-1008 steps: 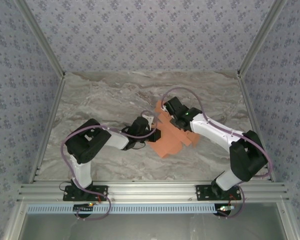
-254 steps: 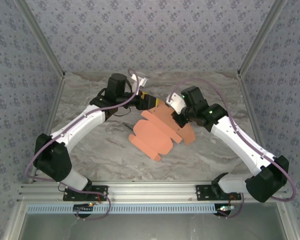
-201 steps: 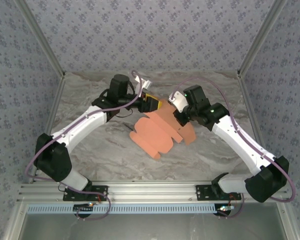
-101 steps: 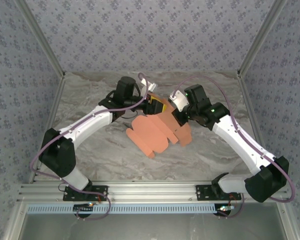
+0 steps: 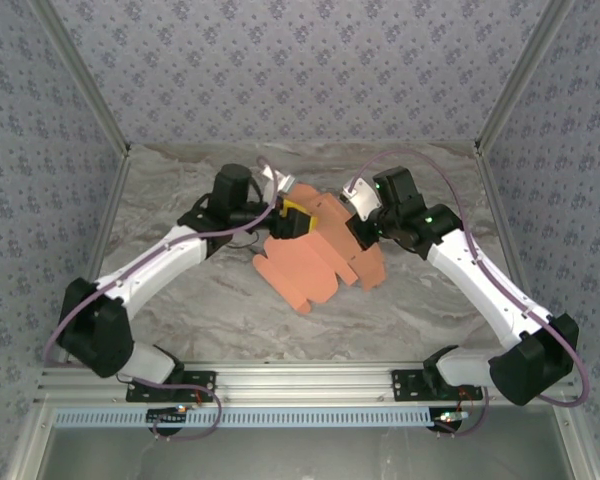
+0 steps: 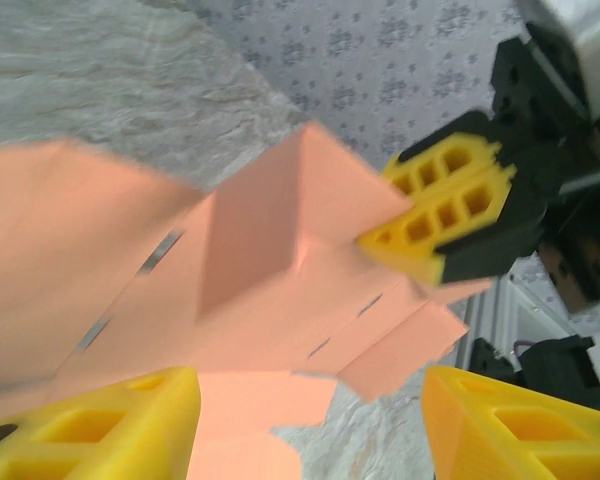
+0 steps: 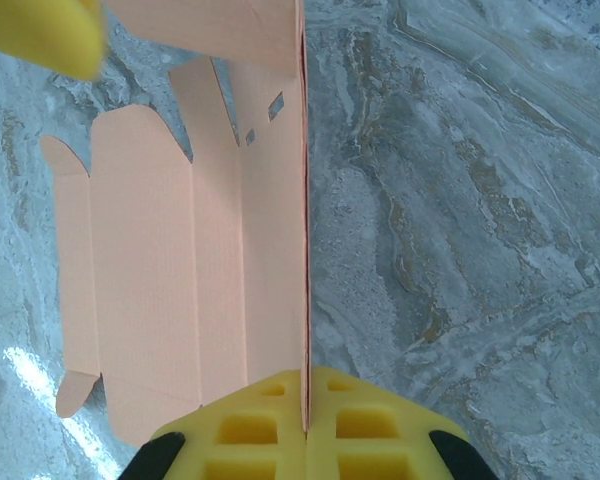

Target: Fold the paper box

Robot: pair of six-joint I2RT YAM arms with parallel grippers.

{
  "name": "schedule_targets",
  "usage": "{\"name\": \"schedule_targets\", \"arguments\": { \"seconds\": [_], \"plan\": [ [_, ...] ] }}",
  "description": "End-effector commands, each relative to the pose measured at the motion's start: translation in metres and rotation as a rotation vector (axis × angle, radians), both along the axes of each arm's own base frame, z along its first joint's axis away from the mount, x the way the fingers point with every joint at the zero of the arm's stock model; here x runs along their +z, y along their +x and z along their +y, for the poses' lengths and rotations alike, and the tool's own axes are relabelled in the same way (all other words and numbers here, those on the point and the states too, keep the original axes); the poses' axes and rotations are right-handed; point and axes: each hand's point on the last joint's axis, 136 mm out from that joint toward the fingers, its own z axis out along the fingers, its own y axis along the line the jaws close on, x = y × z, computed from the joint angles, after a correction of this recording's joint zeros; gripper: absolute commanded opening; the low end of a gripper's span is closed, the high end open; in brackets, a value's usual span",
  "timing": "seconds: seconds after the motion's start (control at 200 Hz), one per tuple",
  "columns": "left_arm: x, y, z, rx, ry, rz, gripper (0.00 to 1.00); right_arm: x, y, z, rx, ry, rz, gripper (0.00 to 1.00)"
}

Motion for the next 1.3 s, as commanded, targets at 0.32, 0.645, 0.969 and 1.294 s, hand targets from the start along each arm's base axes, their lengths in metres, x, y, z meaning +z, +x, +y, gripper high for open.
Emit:
{"name": "schedule_targets", "arguments": {
  "seconds": [0.32,0.645,0.969,1.294],
  "plan": [
    [-0.039,0.006,0.032,0.086,0.138,-0.103,0.62,0.026,-0.015,0.000,0.042,0.112,0.045,0.00],
    [-0.054,0.032,0.032,0.121,0.197,-0.116,0.64,0.029,-0.015,0.005,0.054,0.154,0.072,0.00],
    [-0.064,0.051,0.046,0.214,0.297,-0.151,0.65,0.025,-0.013,0.006,0.056,0.154,0.081,0.00],
    [-0.064,0.046,0.027,0.125,0.230,-0.106,0.62,0.022,-0.009,0.007,0.045,0.154,0.090,0.00]
  ]
}}
